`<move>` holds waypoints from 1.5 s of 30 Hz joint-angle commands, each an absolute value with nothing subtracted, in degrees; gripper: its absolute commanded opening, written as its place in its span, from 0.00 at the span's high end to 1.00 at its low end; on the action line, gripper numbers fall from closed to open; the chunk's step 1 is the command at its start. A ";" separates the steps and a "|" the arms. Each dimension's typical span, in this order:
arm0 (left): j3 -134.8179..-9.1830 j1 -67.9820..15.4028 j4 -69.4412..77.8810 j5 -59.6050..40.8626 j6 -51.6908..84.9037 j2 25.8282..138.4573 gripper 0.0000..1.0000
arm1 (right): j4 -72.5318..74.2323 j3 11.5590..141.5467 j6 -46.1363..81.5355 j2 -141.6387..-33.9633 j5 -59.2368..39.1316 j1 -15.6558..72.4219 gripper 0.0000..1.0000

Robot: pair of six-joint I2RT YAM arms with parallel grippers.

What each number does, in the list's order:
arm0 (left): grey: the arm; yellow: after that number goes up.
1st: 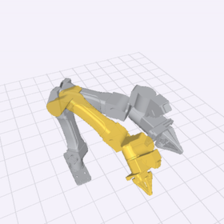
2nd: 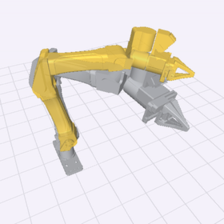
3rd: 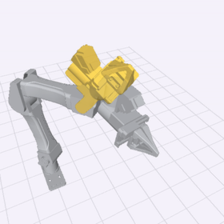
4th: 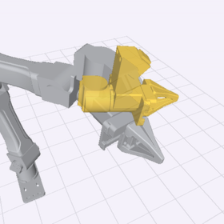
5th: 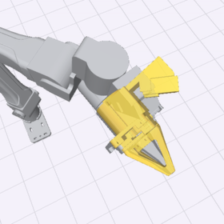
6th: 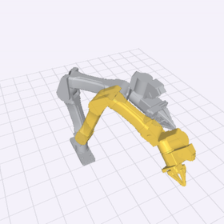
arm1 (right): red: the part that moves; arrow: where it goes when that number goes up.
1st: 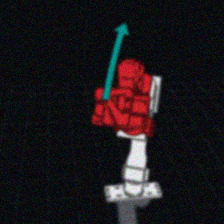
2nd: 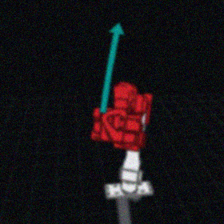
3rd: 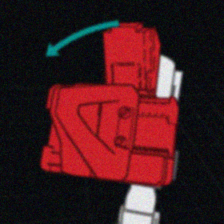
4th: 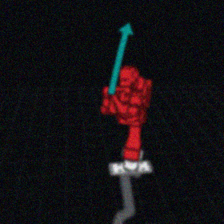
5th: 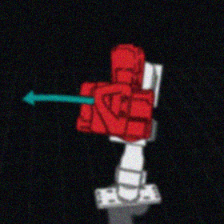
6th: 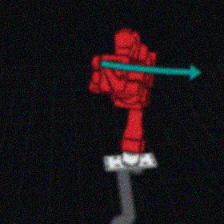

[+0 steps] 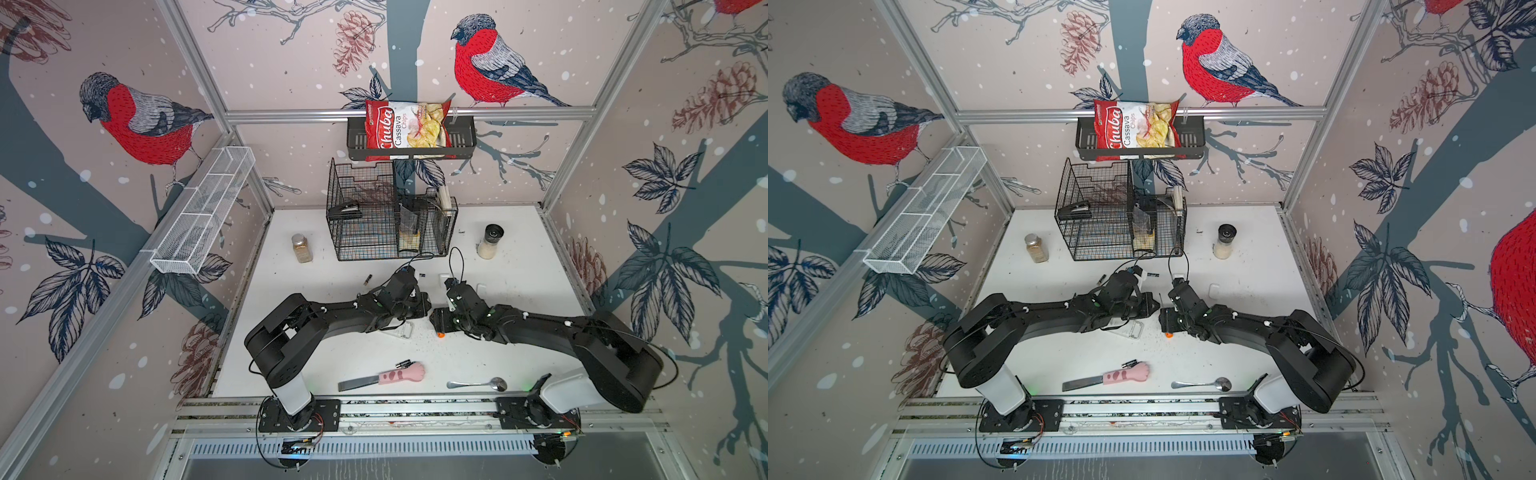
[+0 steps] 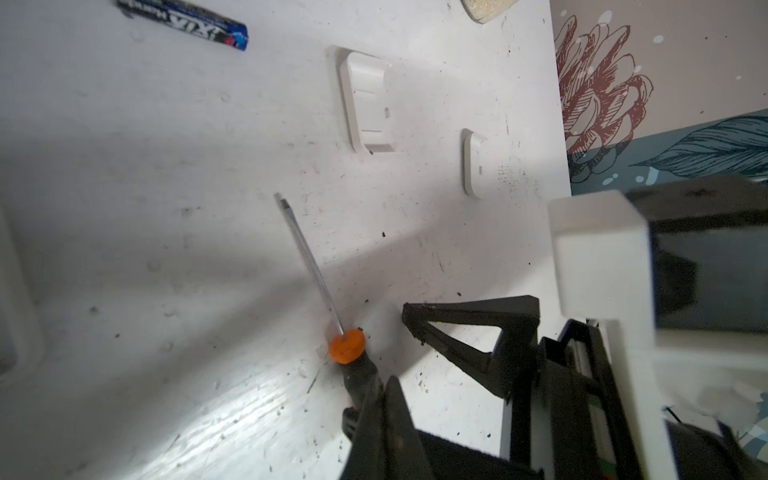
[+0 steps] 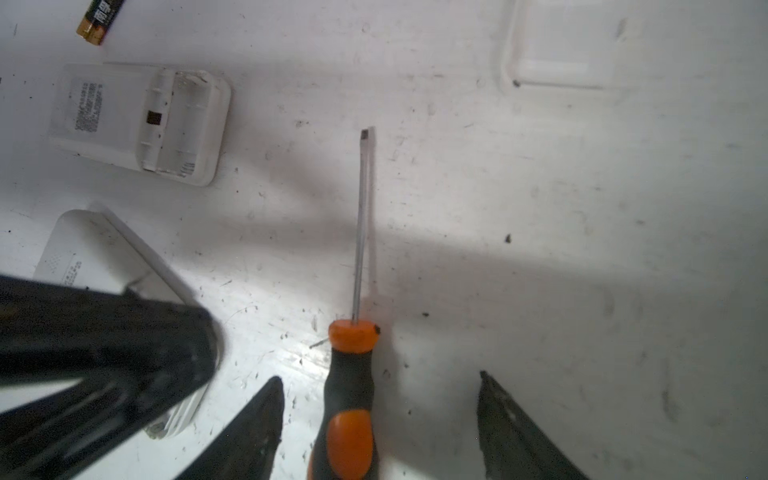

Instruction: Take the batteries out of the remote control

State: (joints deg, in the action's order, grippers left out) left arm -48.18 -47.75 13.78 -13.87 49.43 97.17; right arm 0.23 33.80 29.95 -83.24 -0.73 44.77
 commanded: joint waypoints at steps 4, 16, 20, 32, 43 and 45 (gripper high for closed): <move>-48.17 -47.86 15.79 -12.84 49.29 96.25 1.00 | 1.06 33.57 30.23 -82.43 -1.20 44.65 0.27; -50.10 -46.40 0.88 3.66 41.82 82.58 0.51 | 1.65 33.01 30.59 -76.32 2.08 44.65 0.26; -47.47 -43.09 -2.89 10.03 40.44 75.53 0.23 | 1.88 32.28 30.72 -72.08 5.65 44.35 0.22; -36.50 -33.13 -9.28 32.42 36.31 53.31 0.03 | 4.98 26.09 30.85 -57.38 15.95 37.95 0.00; -32.01 -28.66 0.56 57.00 26.27 58.77 0.03 | 6.84 21.33 25.76 -44.53 25.89 31.00 0.00; -30.47 -26.97 7.73 57.09 20.49 60.35 0.03 | 7.39 20.54 25.26 -43.21 27.65 30.35 0.00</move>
